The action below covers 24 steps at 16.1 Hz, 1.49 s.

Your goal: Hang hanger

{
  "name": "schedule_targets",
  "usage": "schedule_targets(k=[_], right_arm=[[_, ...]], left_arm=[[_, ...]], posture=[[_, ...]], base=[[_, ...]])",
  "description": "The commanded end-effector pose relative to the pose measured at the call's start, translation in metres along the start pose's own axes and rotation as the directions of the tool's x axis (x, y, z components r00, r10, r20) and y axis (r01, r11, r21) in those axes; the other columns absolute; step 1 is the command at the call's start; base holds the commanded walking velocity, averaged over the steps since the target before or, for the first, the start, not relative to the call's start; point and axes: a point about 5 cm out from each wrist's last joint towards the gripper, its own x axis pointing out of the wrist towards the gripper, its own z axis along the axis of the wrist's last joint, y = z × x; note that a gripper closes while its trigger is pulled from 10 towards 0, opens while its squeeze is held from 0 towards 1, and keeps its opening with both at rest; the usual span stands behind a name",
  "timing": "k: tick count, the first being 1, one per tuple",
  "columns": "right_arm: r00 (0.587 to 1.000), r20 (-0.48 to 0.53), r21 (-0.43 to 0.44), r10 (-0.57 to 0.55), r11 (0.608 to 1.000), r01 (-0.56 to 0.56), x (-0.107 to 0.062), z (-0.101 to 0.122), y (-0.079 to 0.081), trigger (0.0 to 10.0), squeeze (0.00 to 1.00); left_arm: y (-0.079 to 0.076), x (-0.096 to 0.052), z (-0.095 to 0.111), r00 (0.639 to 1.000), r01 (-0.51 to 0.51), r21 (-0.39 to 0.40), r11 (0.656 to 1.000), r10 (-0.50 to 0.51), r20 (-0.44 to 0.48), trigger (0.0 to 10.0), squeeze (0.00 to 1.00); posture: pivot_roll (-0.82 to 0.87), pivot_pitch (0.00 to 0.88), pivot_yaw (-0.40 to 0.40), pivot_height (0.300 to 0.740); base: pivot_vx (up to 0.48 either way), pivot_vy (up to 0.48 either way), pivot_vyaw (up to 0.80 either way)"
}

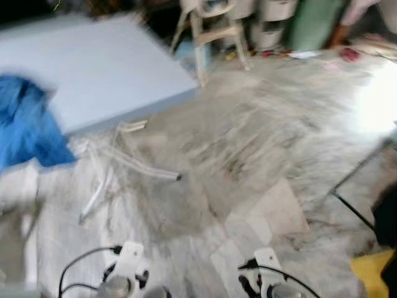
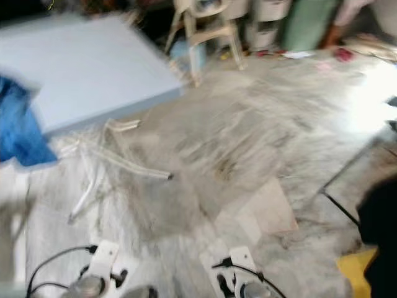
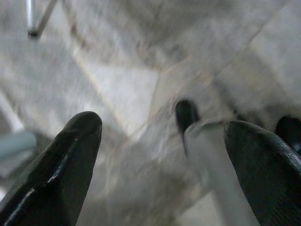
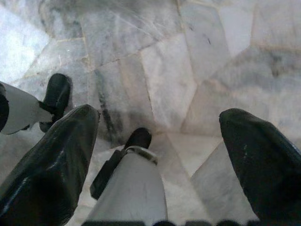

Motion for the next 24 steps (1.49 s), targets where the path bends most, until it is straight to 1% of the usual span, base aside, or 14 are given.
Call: schedule_targets(k=[1, 3, 5, 6, 7, 9, 10, 11, 12, 13, 16, 18, 21, 24], right_arm=[[1.0, -0.011, 0.013, 0.02, 1.0, -0.02, 0.0, -0.003, 0.006, 10.0, 0.0], [1.0, -0.014, 0.012, 0.02, 1.0, -0.02, 0.0, -0.004, 0.006, 10.0, 0.0], [1.0, -0.016, 0.016, 0.01, 1.0, -0.01, 0.0, -0.004, 0.004, 10.0, 0.0], [1.0, -0.025, 0.027, 0.01, 1.0, -0.009, 0.0, -0.005, 0.003, 10.0, 0.0], [1.0, -0.023, 0.034, 0.01, 0.999, -0.01, 0.0, -0.005, 0.003, 10.0, 0.0], [1.0, -0.009, 0.094, -0.01, 0.995, 0.011, 0.0, -0.004, 0.004, 10.0, 0.0], [1.0, -0.009, 0.096, -0.007, 0.995, 0.008, 0.0, -0.004, 0.005, 10.0, 0.0], [1.0, -0.009, 0.108, -0.006, 0.994, 0.007, 0.0, -0.003, 0.005, 10.0, 0.0], [1.0, -0.015, 0.055, 0.012, 0.998, -0.011, 0.001, -0.002, 0.005, 10.0, 0.0], [0.999, -0.022, 0.022, 0.023, 1.0, -0.022, 0.001, -0.002, 0.006, 10.0, 0.0], [1.0, -0.02, 0.077, 0.003, 0.997, -0.001, 0.0, -0.004, 0.005, 10.0, 0.0], [1.0, -0.024, 0.082, 0.004, 0.997, -0.002, 0.0, -0.004, 0.005, 10.0, 0.0], [0.999, -0.032, 0.085, 0.003, 0.996, 0.0, 0.0, -0.006, 0.005, 10.0, 0.0], [0.999, -0.04, 0.106, 0.001, 0.994, 0.003, 0.0, -0.008, 0.005, 10.0, 0.0]], left_arm=[[0.002, 0.0, -0.004, 1.0, -0.01, -0.016, 1.0, 0.01, -0.022, 10.0, 0.0], [0.003, 0.0, -0.004, 1.0, -0.014, -0.037, 0.999, 0.013, -0.026, 10.0, 0.0], [0.002, 0.0, -0.001, 1.0, -0.02, -0.053, 0.998, 0.019, -0.022, 10.0, 0.0], [0.003, 0.001, 0.001, 1.0, -0.023, -0.08, 0.997, 0.021, -0.024, 10.0, 0.0], [0.004, 0.001, 0.002, 1.0, -0.023, -0.079, 0.997, 0.022, -0.021, 10.0, 0.0], [0.014, 0.001, 0.004, 0.998, -0.06, -0.108, 0.992, 0.059, -0.012, 10.0, 0.0], [0.016, 0.0, 0.004, 0.998, -0.06, -0.116, 0.991, 0.059, -0.011, 10.0, 0.0], [0.019, 0.0, 0.0, 0.998, -0.06, -0.105, 0.993, 0.059, -0.018, 10.0, 0.0], [0.022, -0.002, -0.007, 0.998, -0.064, -0.087, 0.994, 0.061, -0.035, 10.0, 0.0], [0.023, -0.003, -0.011, 0.997, -0.066, -0.089, 0.994, 0.063, -0.043, 10.0, 0.0], [0.023, -0.004, -0.019, 0.997, -0.064, -0.089, 0.994, 0.06, -0.054, 10.0, 0.0], [0.023, -0.004, -0.017, 0.998, -0.054, -0.065, 0.996, 0.051, -0.042, 10.0, 0.0], [0.024, -0.005, -0.018, 0.998, -0.052, -0.065, 0.997, 0.05, -0.038, 10.0, 0.0], [0.025, -0.005, -0.019, 0.998, -0.052, -0.059, 0.997, 0.049, -0.041, 10.0, 0.0]], posture=[[-0.01, 0.132, -0.014, 0.74], [-0.01, 0.105, -0.015, 0.74], [0.01, 0.123, -0.038, 0.74], [0.01, 0.12, -0.031, 0.74], [0.0, 0.115, -0.028, 0.74], [0.03, 0.135, -0.025, 0.74], [0.03, 0.137, -0.026, 0.74], [0.03, 0.147, -0.024, 0.74], [0.03, 0.15, -0.023, 0.74], [0.03, 0.154, -0.021, 0.74], [0.03, 0.156, -0.018, 0.74], [0.03, 0.159, -0.016, 0.74], [0.02, 0.162, -0.01, 0.74], [0.02, 0.163, -0.005, 0.74]], base=[[0.0, 0.0, 0.8], [0.0, 0.0, 0.8], [0.0, 0.0, 0.8], [0.0, 0.0, 0.8], [0.0, 0.0, 0.8], [0.0, 0.0, 0.8], [0.0, 0.0, 0.8], [0.0, 0.0, 0.8], [0.0, 0.0, 0.8], [0.0, 0.0, 0.66], [0.0, 0.0, 0.0], [0.0, 0.0, 0.0], [0.0, 0.0, 0.0], [0.0, 0.0, 0.0]])
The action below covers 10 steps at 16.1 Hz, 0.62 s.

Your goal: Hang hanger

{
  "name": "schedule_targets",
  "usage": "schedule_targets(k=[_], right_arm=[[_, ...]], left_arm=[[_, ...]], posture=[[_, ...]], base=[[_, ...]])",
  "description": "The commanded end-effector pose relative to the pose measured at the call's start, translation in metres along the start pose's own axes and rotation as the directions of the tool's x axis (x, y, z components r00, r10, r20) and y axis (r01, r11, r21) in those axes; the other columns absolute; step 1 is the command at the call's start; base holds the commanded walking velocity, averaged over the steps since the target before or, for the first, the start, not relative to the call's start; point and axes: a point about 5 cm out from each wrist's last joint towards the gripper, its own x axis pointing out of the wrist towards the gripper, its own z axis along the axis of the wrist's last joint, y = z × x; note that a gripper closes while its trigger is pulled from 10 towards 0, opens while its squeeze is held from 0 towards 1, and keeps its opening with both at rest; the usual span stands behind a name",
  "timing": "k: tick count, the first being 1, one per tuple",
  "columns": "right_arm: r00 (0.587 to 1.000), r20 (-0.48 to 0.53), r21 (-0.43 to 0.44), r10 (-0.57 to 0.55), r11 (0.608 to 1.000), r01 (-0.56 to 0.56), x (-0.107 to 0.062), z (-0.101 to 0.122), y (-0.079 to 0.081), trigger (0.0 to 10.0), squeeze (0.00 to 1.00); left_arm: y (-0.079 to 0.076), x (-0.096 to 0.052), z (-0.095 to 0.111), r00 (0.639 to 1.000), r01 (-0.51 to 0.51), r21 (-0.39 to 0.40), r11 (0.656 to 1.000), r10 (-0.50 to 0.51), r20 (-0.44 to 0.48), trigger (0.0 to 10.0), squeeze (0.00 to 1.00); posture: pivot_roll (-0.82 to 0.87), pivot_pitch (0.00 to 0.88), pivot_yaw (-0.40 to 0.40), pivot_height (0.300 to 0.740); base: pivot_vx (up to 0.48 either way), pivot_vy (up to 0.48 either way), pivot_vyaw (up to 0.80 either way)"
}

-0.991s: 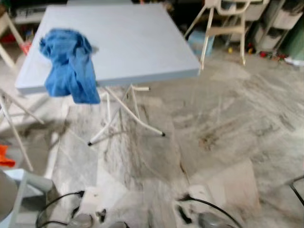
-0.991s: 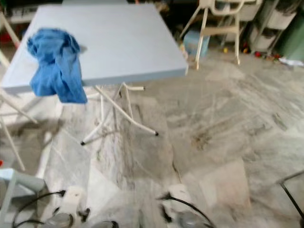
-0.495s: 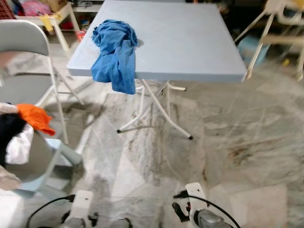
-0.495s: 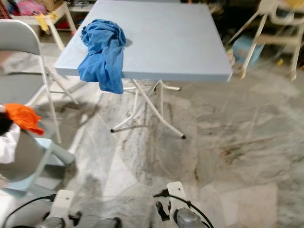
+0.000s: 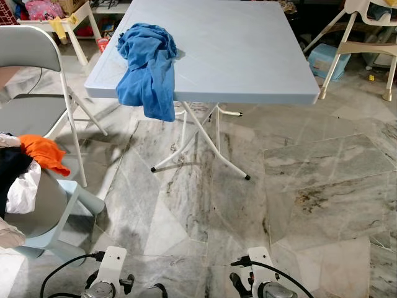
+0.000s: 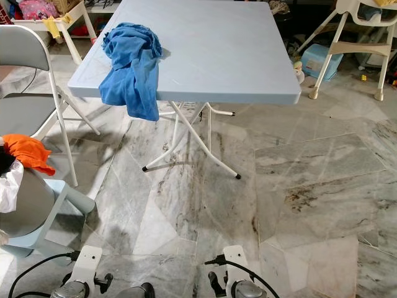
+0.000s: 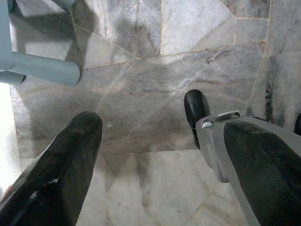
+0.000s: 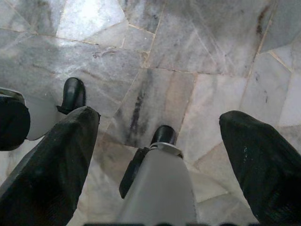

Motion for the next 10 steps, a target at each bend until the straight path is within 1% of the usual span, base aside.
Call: schedule_targets(k=[1, 3, 6, 8, 10], right_arm=[[1.0, -0.017, 0.016, -0.004, 1.0, 0.004, -0.0009, -0.004, -0.0025, 10.0, 0.0], [1.0, -0.017, 0.013, -0.001, 1.0, 0.001, -0.001, -0.0044, -0.0024, 10.0, 0.0], [1.0, -0.017, 0.01, 0.0, 1.0, 0.001, -0.0011, -0.0047, -0.0028, 10.0, 0.0], [1.0, -0.017, 0.007, 0.004, 1.0, -0.004, -0.0011, -0.0046, -0.0027, 10.0, 0.0], [1.0, -0.016, 0.007, 0.009, 1.0, -0.009, -0.0011, -0.0045, -0.0021, 10.0, 0.0]], left_arm=[[0.0036, -0.001, -0.0047, 1.0, -0.005, 0.008, 1.0, 0.005, -0.014, 10.0, 0.0], [0.0044, -0.0012, -0.0061, 1.0, -0.005, 0.016, 1.0, 0.005, -0.02, 10.0, 0.0], [0.0047, -0.0013, -0.0064, 1.0, -0.005, 0.041, 0.999, 0.005, -0.021, 10.0, 0.0], [0.0041, -0.0013, -0.0062, 1.0, 0.003, 0.066, 0.998, -0.001, -0.02, 10.0, 0.0], [0.0042, -0.0013, -0.0065, 1.0, 0.001, 0.07, 0.998, 0.0, -0.02, 10.0, 0.0]], posture=[[0.02, 0.164, -0.002, 0.74], [0.02, 0.165, 0.001, 0.74], [0.01, 0.166, -0.002, 0.74], [0.01, 0.169, 0.001, 0.74], [0.01, 0.17, 0.002, 0.74]], base=[[0.0, 0.0, -0.73], [0.0, 0.0, -0.79], [0.0, 0.289, -0.56], [0.0, 0.373, 0.0], [0.0, 0.377, 0.0]])
